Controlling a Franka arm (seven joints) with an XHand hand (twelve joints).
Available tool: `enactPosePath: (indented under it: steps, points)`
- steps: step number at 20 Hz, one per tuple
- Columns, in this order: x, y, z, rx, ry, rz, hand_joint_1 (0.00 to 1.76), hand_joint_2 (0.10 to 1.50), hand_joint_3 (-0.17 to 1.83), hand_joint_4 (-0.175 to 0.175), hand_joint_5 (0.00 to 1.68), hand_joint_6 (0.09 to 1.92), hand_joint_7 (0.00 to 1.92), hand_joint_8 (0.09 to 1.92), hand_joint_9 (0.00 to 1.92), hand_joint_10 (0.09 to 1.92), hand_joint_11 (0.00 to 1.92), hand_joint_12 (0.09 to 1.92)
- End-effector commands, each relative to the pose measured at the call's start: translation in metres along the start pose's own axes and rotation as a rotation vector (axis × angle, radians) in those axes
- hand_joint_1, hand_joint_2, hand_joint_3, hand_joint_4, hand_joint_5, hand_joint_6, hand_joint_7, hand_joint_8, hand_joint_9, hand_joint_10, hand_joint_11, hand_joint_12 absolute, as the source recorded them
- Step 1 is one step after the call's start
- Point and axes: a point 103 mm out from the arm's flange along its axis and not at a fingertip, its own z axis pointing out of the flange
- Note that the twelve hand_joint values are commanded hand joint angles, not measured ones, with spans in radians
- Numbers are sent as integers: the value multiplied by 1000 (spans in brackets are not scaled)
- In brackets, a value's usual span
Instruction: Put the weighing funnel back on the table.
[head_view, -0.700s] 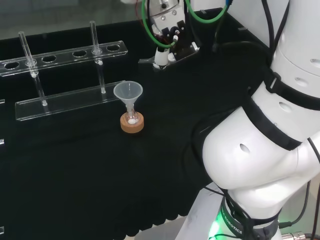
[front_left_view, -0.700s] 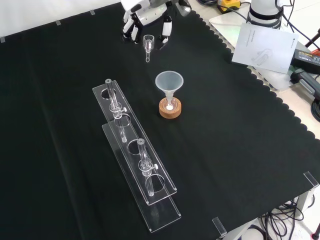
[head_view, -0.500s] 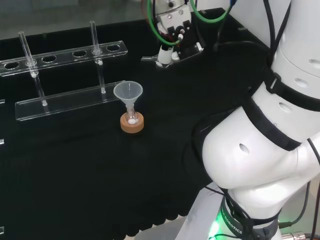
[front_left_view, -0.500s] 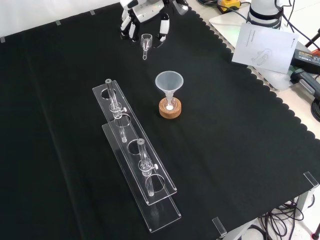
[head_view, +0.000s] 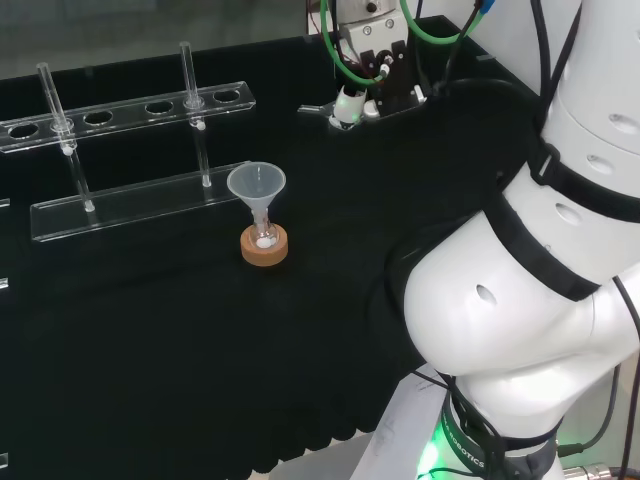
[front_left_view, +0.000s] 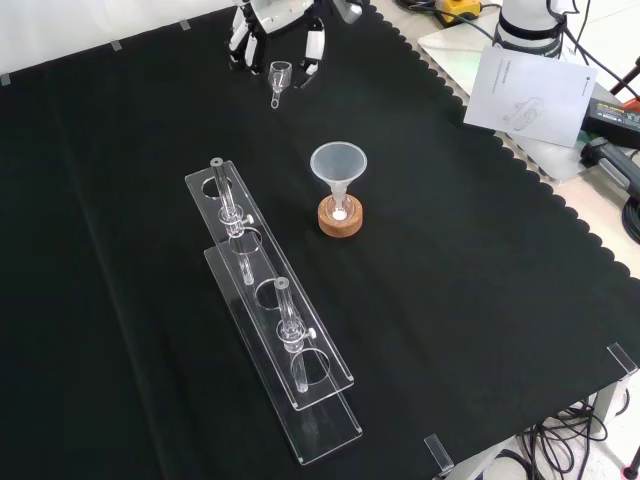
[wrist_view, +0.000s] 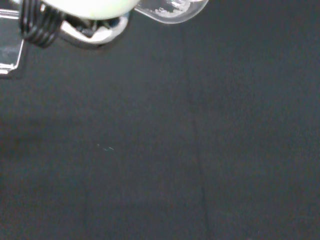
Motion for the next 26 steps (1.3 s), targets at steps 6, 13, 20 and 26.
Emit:
enactPosePath:
  steps: [6, 13, 20, 26]
  points:
    - [2, 49, 25, 37, -60, 0, 1119, 648, 682, 175, 1251, 726, 546, 654, 979, 255, 801, 1017]
    - [3, 82, 39, 78, -79, -15, 1119, 649, 682, 175, 1250, 728, 545, 654, 978, 255, 801, 1017]
    - [6, 111, 48, 100, -104, -30, 1119, 650, 682, 175, 1248, 730, 545, 655, 978, 255, 801, 1018]
    - [8, 133, 59, 119, -115, -36, 1118, 651, 681, 175, 1247, 732, 545, 655, 978, 255, 801, 1018]
